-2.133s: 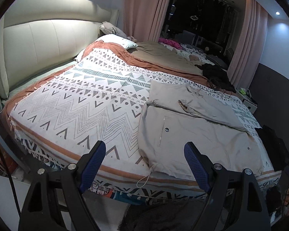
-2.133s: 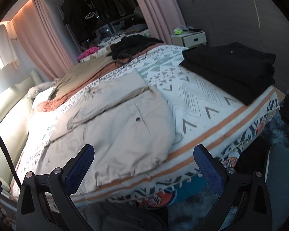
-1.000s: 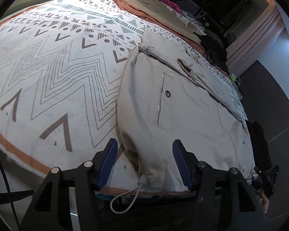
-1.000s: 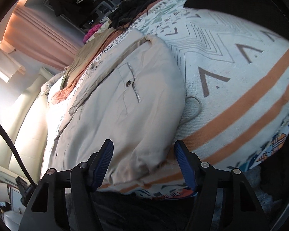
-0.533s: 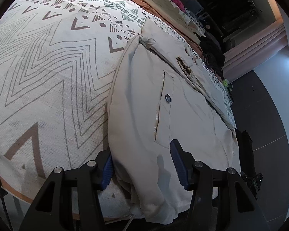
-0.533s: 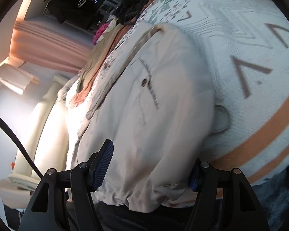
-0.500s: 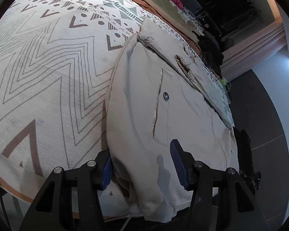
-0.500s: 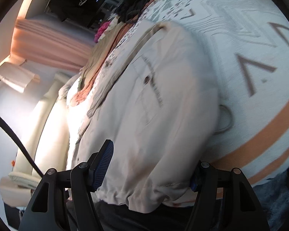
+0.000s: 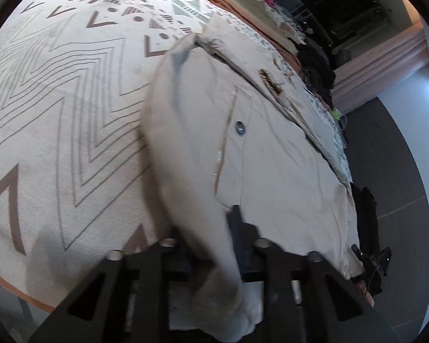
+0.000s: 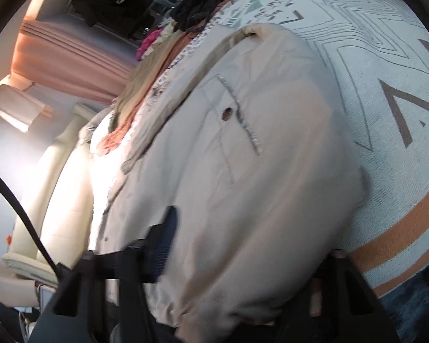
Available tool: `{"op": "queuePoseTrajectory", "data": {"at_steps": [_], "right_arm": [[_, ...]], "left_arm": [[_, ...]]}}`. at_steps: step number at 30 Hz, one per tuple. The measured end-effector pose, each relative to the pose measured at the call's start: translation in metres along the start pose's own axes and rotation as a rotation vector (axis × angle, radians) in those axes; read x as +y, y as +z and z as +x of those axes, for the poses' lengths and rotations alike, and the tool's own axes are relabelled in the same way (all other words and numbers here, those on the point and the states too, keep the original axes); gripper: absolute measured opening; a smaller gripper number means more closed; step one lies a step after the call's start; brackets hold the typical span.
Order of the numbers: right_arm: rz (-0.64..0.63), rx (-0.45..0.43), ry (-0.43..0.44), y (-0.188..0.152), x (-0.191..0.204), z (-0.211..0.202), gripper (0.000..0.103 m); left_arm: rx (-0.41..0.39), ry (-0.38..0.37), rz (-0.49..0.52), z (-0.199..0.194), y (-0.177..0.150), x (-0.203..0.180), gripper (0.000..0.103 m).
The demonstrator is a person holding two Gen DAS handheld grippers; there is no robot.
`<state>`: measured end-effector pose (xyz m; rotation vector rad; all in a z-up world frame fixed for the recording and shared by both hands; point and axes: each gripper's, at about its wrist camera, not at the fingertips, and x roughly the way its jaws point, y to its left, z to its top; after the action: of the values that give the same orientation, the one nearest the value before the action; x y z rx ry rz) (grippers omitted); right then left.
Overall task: Fold large clothes
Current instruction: 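Lift the hem with both grippers and fold it over toward the collar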
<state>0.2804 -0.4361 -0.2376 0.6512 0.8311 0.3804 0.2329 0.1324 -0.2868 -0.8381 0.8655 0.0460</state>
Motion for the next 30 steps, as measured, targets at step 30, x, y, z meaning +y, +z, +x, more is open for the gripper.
{"op": "queuePoseTrajectory", "data": {"at_steps": [30], "right_arm": [[-0.217, -0.199, 0.336, -0.01, 0.067, -0.157, 0.004]], "left_arm": [[-0.331, -0.366, -0.001, -0.194, -0.012, -0.032, 0.009]]}}
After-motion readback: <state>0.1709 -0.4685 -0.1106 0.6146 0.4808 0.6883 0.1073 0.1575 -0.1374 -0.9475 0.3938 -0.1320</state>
